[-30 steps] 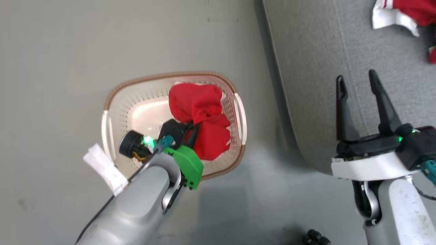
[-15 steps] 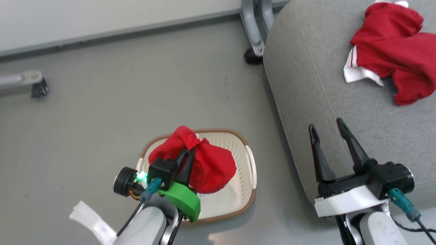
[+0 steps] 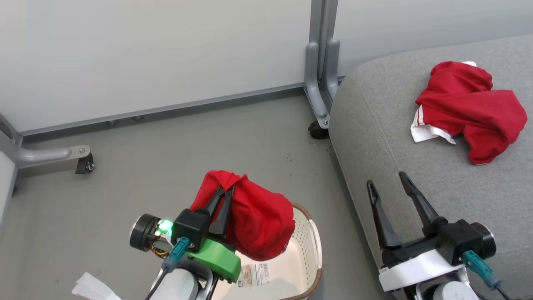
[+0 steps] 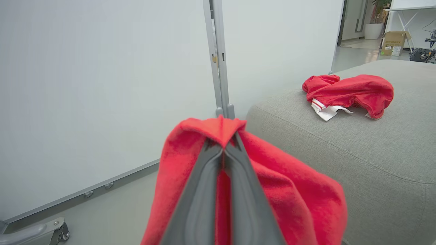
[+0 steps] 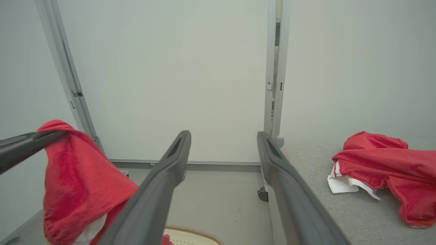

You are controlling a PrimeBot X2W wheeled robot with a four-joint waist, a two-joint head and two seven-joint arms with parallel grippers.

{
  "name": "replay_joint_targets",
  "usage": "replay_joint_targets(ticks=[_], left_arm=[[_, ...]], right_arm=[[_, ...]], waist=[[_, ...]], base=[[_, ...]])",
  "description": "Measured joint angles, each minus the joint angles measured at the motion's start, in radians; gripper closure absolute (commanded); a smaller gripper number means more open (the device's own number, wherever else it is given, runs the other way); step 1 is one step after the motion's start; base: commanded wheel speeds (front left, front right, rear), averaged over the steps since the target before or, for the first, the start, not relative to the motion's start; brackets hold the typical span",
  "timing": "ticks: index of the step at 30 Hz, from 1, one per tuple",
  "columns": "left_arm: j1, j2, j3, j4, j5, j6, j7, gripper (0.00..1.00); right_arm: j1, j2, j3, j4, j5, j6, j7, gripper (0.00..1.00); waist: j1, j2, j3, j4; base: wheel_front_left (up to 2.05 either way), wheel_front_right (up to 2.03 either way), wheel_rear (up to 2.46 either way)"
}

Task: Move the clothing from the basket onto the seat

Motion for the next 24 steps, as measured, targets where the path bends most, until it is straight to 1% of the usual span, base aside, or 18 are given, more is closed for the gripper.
replay_joint_targets(ticks=[3,7,11,14,19,24], left_arm=[[0.0,0.0,-0.006,-0.012,0.019,-0.006,0.0,1.0],[-0.001,-0.005,-0.024,-0.032,0.034,-0.017,0.0,1.0],[-0.009,-0.011,-0.046,-0.045,0.042,-0.029,0.0,1.0],[-0.029,-0.018,-0.065,-0.066,0.05,-0.038,0.007,1.0],[-0.047,-0.031,-0.097,-0.107,0.058,-0.049,0.022,1.0],[-0.058,-0.044,-0.124,-0.164,0.058,-0.06,0.043,1.0]], right_arm=[[0.003,-0.008,0.045,0.003,0.017,0.0,0.0,0.0],[-0.008,-0.03,0.152,0.018,0.102,0.0,0.0,0.0],[-0.055,-0.064,0.278,0.052,0.164,0.0,0.0,0.0],[-0.103,-0.075,0.337,0.08,0.189,0.0,0.0,0.0],[-0.138,-0.091,0.374,0.161,0.202,0.0,0.0,0.0],[-0.148,-0.096,0.376,0.223,0.203,0.0,0.0,0.0]], waist=[[0.0,0.0,-0.015,0.009],[0.0,0.0,-0.022,0.023],[0.0,0.0,-0.021,0.035],[0.0,0.0,-0.019,0.044],[0.0001,0.0,-0.017,0.063],[0.0001,0.0,-0.014,0.081]], base=[[0.0,0.0,0.0],[0.0,0.0,0.0],[0.0,0.0,0.0],[0.0,0.0,0.0],[0.0,0.0,0.0],[0.0,0.0,0.0]])
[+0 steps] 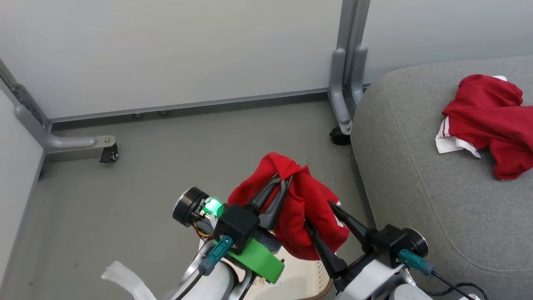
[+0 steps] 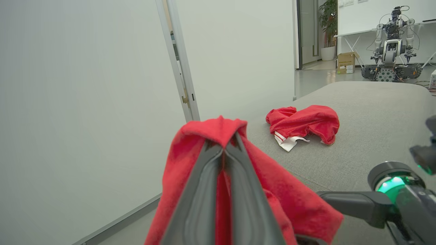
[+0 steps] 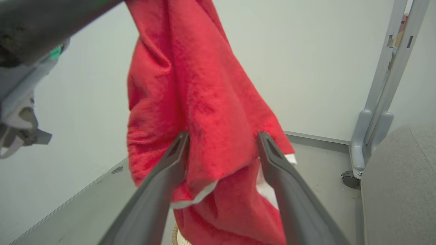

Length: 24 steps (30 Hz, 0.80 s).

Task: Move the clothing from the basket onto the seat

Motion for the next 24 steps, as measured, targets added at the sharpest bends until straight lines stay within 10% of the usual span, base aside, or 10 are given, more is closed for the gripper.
replay_joint_targets(ticks=[3,5,21,24], left_arm=[[-0.006,-0.001,-0.008,-0.025,0.0,-0.003,0.009,1.0],[-0.006,-0.001,-0.014,-0.036,0.0,-0.003,0.017,1.0],[-0.006,0.022,-0.012,-0.033,-0.009,0.016,0.045,1.0],[-0.006,0.024,-0.014,-0.029,-0.022,0.017,0.063,0.74]], right_arm=[[0.0,-0.001,0.007,0.012,0.001,0.0,0.0,0.03],[0.001,-0.005,0.026,0.012,0.002,0.0,0.0,1.0],[-0.001,-0.023,0.054,-0.007,0.035,0.0,0.0,1.0],[-0.001,-0.021,0.043,-0.008,0.041,0.0,0.0,1.0]], waist=[[0.0,0.0,0.003,0.009],[0.0,0.0,0.005,0.012],[0.0,0.0,0.024,0.006],[0.0,0.0,0.026,0.004]], base=[[0.0,0.0,0.0],[0.0,0.0,0.0],[0.0,0.0,0.0],[0.0,0.0,0.0]])
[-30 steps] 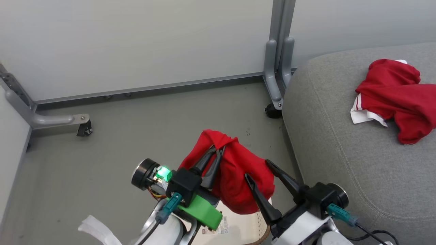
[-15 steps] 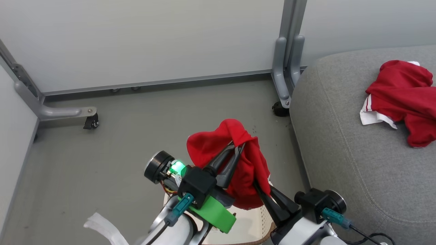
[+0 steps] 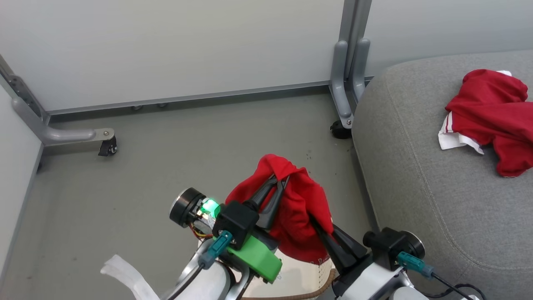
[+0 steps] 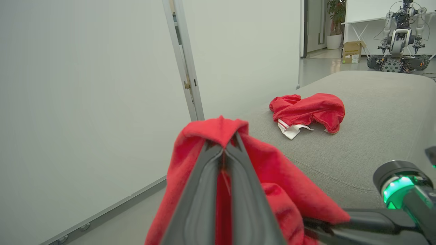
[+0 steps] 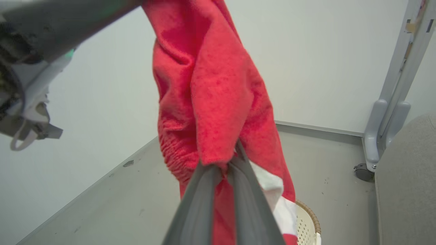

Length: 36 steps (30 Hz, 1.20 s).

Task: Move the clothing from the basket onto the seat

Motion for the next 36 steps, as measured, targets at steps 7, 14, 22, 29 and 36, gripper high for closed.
replay_joint_targets(ticks=[7,14,22,29,36], left_arm=[[0.001,0.006,-0.005,0.0,-0.015,-0.006,0.03,0.0],[0.001,0.011,-0.007,-0.005,-0.033,-0.01,0.051,0.0],[0.001,0.015,0.001,-0.01,-0.044,0.004,0.047,0.0],[0.001,0.029,0.014,-0.012,-0.047,0.017,0.033,0.0],[-0.003,0.051,0.054,-0.003,-0.037,0.049,-0.027,0.0]], right_arm=[[0.0,0.01,-0.023,-0.012,0.0,0.0,0.0,1.0],[0.0,0.014,-0.039,-0.021,-0.004,0.0,0.0,1.0],[-0.006,0.013,-0.065,-0.027,-0.009,0.0,0.0,1.0],[-0.023,0.013,-0.13,-0.059,-0.029,0.0,0.0,1.0],[-0.025,0.007,-0.18,-0.117,-0.044,0.0,0.0,1.0]], waist=[[0.0,0.0,0.006,-0.008],[0.0,0.0,0.017,-0.019],[0.0,0.0,0.03,-0.042],[0.0001,0.0,0.054,-0.086],[0.0,0.0,0.087,-0.162]], base=[[0.0,0.0,0.0],[0.0,0.0,0.0],[0.0,0.0,0.0],[0.0,0.0,0.0],[0.0,0.0,0.0]])
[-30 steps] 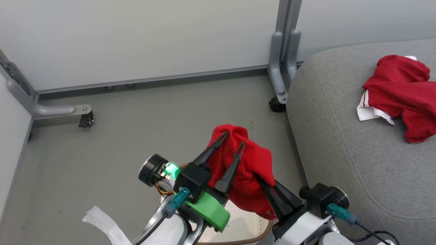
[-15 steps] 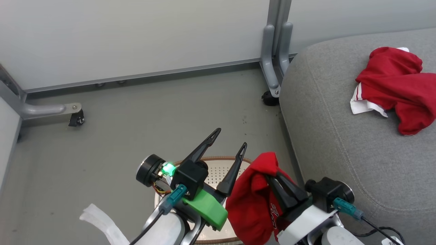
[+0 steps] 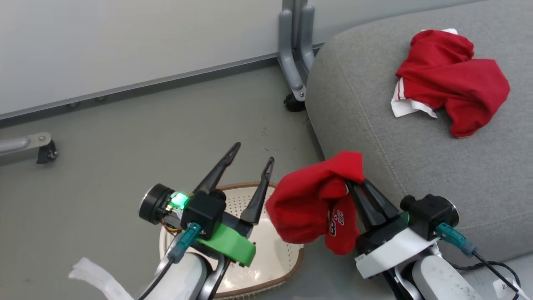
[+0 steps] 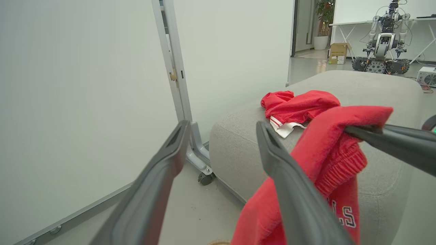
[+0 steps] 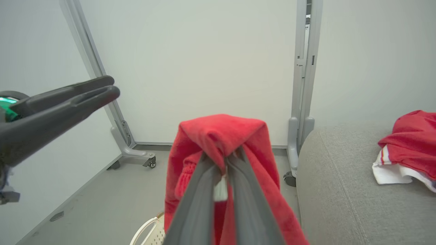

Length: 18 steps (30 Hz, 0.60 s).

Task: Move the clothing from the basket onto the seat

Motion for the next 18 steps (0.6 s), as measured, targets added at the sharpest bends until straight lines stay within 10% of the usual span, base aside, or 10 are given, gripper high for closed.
replay_joint_targets(ticks=[18], left_arm=[[-0.016,0.039,0.049,0.092,0.016,-0.017,-0.073,0.0]], right_arm=[[0.061,0.05,-0.149,-0.118,-0.01,0.0,0.0,1.0]], waist=[[0.0,0.0,0.139,-0.277]], base=[[0.0,0.0,0.0]])
